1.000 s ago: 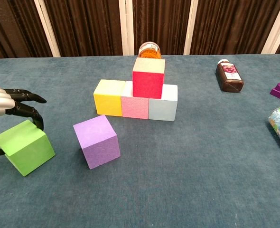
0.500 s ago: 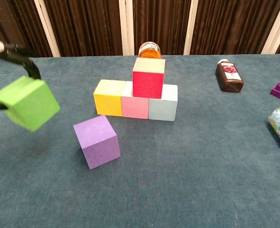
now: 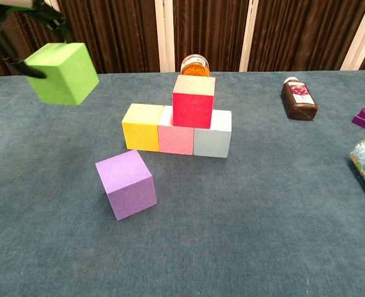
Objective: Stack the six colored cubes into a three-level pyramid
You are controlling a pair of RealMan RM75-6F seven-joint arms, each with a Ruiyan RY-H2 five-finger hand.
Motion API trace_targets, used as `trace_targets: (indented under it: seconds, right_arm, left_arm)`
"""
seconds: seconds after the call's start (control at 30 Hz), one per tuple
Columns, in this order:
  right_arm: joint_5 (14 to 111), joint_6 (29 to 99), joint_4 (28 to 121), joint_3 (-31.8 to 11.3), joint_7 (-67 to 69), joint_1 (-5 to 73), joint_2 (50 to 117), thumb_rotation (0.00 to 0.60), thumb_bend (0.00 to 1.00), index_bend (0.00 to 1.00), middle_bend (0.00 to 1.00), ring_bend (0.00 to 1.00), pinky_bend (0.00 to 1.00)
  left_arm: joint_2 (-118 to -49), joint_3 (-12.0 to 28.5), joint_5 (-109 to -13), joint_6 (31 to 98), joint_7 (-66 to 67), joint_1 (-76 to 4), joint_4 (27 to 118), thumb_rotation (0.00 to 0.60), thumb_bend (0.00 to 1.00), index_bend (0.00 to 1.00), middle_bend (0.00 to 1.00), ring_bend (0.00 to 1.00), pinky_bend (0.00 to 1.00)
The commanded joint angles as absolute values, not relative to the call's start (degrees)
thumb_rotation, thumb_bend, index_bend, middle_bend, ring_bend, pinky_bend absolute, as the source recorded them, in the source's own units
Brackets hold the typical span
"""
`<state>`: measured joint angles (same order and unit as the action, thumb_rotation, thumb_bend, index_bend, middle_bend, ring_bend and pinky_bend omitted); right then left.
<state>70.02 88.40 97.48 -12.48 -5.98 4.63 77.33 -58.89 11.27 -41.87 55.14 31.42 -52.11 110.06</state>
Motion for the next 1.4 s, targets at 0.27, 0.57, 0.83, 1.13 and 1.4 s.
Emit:
trace_targets:
  seconds: [0.27, 0.57, 0.83, 1.13, 1.4]
  right_arm:
    - [70.0, 88.4, 97.5, -12.7, -5.9, 4.5, 77.2, 0.600, 0.28, 0.13, 0.14, 0.00, 0.00]
    - [69.7, 88.1, 97.3, -12.9, -5.8, 4.4, 77.2, 0.600, 0.28, 0.12, 0.14, 0.00, 0.00]
    - [69.5, 87.8, 97.3, -13.1, -5.9, 4.4, 77.3, 0.600, 0.28, 0.12, 0.14, 0.00, 0.00]
    - [69.6, 87.7, 97.2, -13.2, -5.4, 4.3, 77.1, 0.600, 0.28, 0.13, 0.14, 0.00, 0.00]
    - [69.6, 87.8, 97.2, -13.4, -4.8, 4.1, 76.9, 0.600, 0.28, 0.13, 0.14, 0.00, 0.00]
  left_arm:
    - [-72.7, 16.7, -19.2, 62.9, 45.0, -66.2, 105.2, 0.600, 0.38, 0.30, 0.30, 0.00, 0.00]
    - [-77.2, 16.2, -18.4, 63.4, 47.0, -69.1, 100.8, 0.600, 0.38, 0.28, 0.28, 0.00, 0.00]
    - [-78.7, 16.0, -16.1, 63.2, 48.6, -70.7, 99.9, 0.600, 0.38, 0.26, 0.27, 0.00, 0.00]
    - [-79.1, 15.7, -14.2, 63.9, 49.8, -71.7, 100.0, 0.600, 0.37, 0.26, 0.27, 0.00, 0.00]
    - [-80.9, 15.7, -14.6, 64.0, 48.9, -71.8, 98.6, 0.600, 0.36, 0.25, 0.26, 0.00, 0.00]
